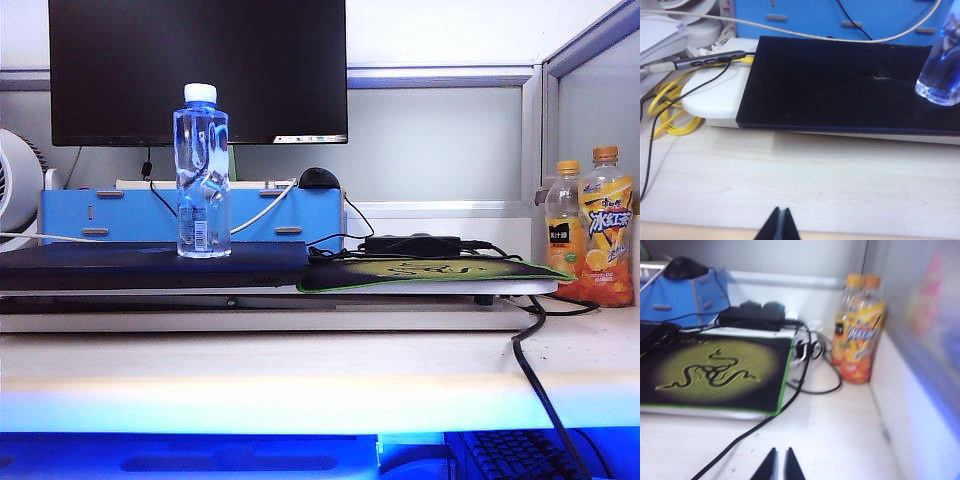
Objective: Pick up the mineral water bottle and place it on the laptop.
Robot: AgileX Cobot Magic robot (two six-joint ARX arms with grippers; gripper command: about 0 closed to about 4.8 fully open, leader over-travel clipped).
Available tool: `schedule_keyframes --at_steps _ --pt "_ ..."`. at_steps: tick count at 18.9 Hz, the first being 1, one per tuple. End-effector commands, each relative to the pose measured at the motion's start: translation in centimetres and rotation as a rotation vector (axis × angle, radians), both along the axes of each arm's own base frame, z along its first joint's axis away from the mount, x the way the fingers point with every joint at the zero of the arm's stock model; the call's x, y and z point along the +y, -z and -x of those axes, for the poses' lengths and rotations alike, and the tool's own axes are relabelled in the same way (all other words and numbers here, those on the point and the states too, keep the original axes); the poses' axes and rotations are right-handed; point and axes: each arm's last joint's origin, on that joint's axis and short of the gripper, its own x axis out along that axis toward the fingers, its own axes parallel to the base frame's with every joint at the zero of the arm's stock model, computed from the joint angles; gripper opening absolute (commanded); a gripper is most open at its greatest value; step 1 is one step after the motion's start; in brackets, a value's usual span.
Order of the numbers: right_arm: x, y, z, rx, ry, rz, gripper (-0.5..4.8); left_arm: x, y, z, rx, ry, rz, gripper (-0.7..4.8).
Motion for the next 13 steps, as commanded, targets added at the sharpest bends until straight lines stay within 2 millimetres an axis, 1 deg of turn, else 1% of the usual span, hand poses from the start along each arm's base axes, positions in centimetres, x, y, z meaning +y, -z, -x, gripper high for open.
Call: schedule_keyframes --at_steps 1,5,8,13 --pt "0.1 1.2 -0.4 0.03 -0.004 -0.012 0.35 0.0 0.0 0.0 -0.001 0.003 -0.001 -0.02" --pt "0.1 4.2 -0.9 0.134 0.012 -0.009 0.35 0.0 0.0 0.0 -0.001 0.003 -0.001 -0.02" --pt "0.1 5.8 -1.1 0.19 0.015 -0.001 0.35 0.0 0.0 0.0 -0.001 0.003 -0.001 -0.02" --pt "-0.7 5.8 -1.2 0.191 0.103 -0.009 0.35 0.0 0.0 0.0 -0.001 0.003 -0.001 -0.02"
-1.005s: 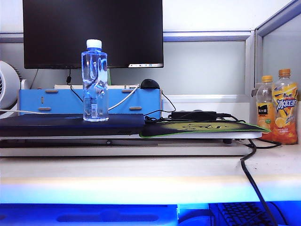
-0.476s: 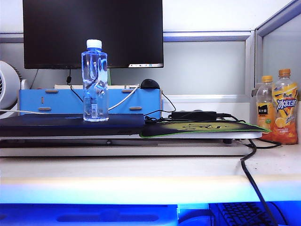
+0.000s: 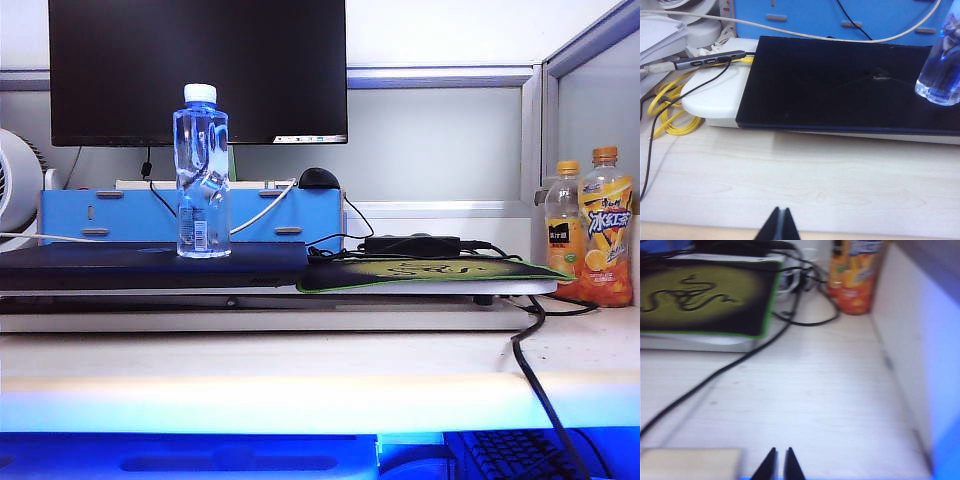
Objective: Pick up the mineral water bottle and place it on the laptop.
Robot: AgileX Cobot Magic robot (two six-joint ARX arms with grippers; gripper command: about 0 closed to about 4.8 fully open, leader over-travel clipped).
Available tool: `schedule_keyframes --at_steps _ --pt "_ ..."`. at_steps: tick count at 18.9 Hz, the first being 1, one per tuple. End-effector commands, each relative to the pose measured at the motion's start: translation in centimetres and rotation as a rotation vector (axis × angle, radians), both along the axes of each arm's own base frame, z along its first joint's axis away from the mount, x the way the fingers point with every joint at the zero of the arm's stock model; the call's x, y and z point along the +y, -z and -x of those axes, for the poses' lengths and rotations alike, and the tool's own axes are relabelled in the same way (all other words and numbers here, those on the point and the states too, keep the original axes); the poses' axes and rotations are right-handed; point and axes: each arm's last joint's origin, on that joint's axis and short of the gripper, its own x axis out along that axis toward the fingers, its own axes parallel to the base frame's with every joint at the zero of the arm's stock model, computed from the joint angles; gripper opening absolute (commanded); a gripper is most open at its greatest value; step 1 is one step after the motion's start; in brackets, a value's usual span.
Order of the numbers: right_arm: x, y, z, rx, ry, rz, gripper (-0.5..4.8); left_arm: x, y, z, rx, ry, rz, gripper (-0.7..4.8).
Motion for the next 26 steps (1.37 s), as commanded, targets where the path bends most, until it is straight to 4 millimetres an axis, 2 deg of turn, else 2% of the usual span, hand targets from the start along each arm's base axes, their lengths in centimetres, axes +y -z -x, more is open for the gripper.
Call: schedule_keyframes --at_steps 1,26 --pt "-0.57 0.21 -0.03 0.01 0.063 -0.003 0.35 -0.01 -0.01 0.01 -0.001 0.003 -0.001 -0.02" --pt "-0.68 0.2 -0.03 0.009 0.068 -0.005 0.35 -0.01 -0.01 0.01 -0.001 0.003 -0.001 -0.02"
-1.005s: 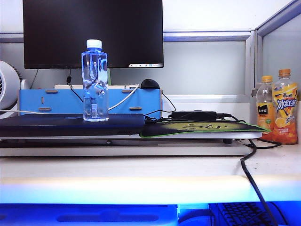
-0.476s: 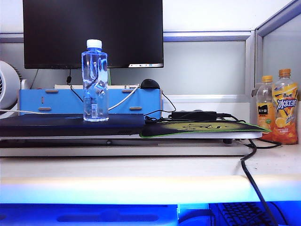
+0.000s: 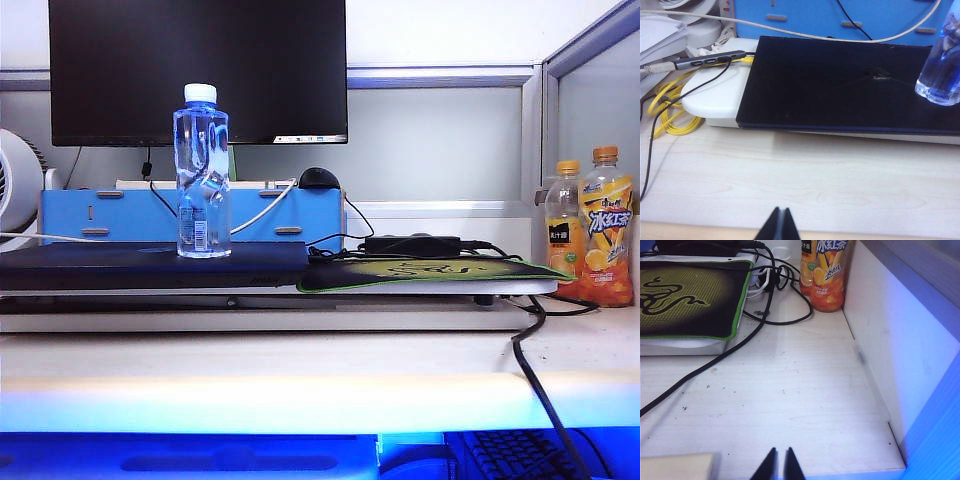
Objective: Pick up the mineral water bottle and place it on the laptop.
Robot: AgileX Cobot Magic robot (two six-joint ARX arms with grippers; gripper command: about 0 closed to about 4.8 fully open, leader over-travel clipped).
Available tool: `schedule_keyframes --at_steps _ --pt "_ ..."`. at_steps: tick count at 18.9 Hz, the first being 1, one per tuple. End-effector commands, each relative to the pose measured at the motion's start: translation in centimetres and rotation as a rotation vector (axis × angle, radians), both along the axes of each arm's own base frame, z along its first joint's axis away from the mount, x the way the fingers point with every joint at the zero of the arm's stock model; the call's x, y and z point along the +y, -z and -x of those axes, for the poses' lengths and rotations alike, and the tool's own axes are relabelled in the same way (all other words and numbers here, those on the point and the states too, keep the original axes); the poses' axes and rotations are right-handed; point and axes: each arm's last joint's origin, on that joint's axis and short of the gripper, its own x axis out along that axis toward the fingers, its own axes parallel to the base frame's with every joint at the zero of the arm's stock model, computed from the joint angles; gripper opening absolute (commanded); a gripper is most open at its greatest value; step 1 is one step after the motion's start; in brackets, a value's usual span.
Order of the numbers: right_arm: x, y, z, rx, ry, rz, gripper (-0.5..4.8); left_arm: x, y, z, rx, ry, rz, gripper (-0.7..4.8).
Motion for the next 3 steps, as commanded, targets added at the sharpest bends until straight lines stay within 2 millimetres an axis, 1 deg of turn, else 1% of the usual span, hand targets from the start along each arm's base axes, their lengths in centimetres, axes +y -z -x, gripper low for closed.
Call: schedule_keyframes --at_steps 1,3 --pt "0.01 0.2 -0.02 0.009 -0.001 -0.004 0.35 -0.01 -0.01 0.01 -0.001 0.003 -0.001 -0.02" --pt "0.01 0.2 -0.02 0.009 -0.001 -0.004 0.35 -0.01 -0.01 0.01 -0.001 0.003 -0.001 -0.02"
